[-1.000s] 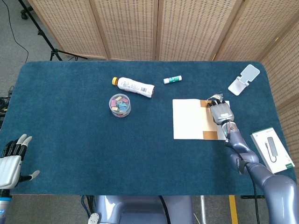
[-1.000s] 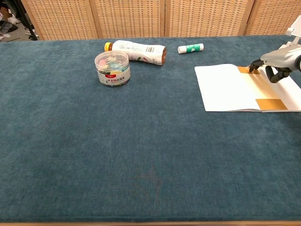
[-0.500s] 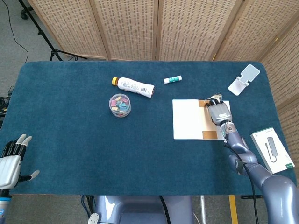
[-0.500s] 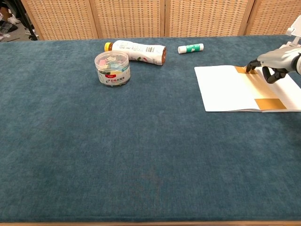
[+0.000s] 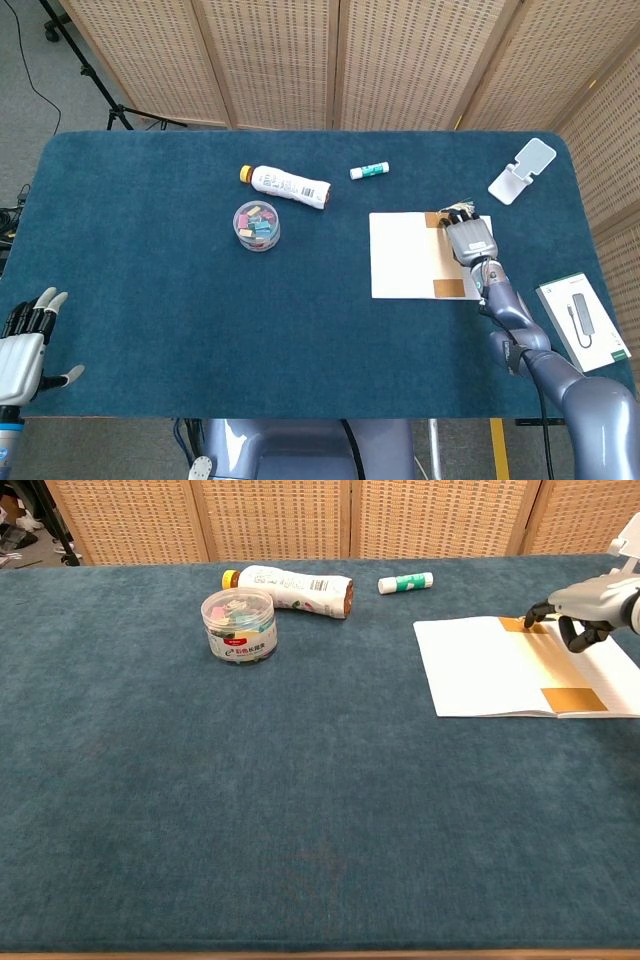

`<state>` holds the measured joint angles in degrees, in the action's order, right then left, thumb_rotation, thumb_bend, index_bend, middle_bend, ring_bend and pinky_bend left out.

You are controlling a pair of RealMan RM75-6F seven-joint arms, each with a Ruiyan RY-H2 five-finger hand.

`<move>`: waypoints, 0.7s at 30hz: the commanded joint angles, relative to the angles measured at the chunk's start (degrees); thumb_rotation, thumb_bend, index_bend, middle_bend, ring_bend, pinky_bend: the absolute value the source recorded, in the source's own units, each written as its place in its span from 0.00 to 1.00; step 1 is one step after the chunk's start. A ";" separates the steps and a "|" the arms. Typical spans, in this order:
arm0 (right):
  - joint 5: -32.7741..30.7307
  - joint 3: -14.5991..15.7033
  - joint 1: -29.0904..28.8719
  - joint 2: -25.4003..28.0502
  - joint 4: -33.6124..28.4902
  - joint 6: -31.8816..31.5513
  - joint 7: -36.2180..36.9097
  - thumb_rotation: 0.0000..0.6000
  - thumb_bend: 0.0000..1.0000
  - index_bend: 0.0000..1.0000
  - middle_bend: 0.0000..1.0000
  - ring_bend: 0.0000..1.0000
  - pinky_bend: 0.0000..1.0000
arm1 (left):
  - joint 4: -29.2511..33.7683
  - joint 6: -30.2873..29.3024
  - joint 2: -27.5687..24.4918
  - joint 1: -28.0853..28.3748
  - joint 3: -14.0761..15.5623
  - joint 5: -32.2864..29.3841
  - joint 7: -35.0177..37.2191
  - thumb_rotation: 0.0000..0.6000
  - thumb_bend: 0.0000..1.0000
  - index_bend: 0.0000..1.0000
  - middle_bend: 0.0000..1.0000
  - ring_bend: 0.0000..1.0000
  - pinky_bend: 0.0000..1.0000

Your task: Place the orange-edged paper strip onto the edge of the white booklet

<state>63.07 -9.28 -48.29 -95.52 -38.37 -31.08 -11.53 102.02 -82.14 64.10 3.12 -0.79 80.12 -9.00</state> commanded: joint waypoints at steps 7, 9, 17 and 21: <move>-0.59 -0.63 0.47 1.32 -2.50 -1.07 -1.30 1.00 1.00 0.15 0.15 0.10 0.17 | 0.10 0.02 0.01 0.01 0.10 0.10 -0.15 1.00 0.00 0.00 0.00 0.00 0.00; -0.83 -0.96 0.49 1.76 -3.26 -1.49 -1.52 1.00 1.00 0.15 0.15 0.10 0.17 | 0.11 0.04 -0.03 0.02 0.07 0.04 -0.06 1.00 0.00 0.00 0.00 0.00 0.00; -1.22 -1.78 1.91 5.83 -9.98 -4.06 -1.12 1.00 1.00 0.15 0.15 0.10 0.17 | 0.11 0.09 -0.30 0.01 0.16 0.26 0.47 1.00 0.00 0.00 0.00 0.00 0.00; -1.16 -1.60 3.67 8.86 -14.99 -5.42 0.04 1.00 1.00 0.15 0.15 0.10 0.17 | 0.13 0.02 -0.49 -0.06 0.27 0.52 0.90 1.00 0.00 0.00 0.00 0.00 0.00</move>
<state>61.89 -10.93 -45.76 -88.45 -50.98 -35.53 -12.23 102.14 -82.11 63.63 3.07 -0.54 80.63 -8.11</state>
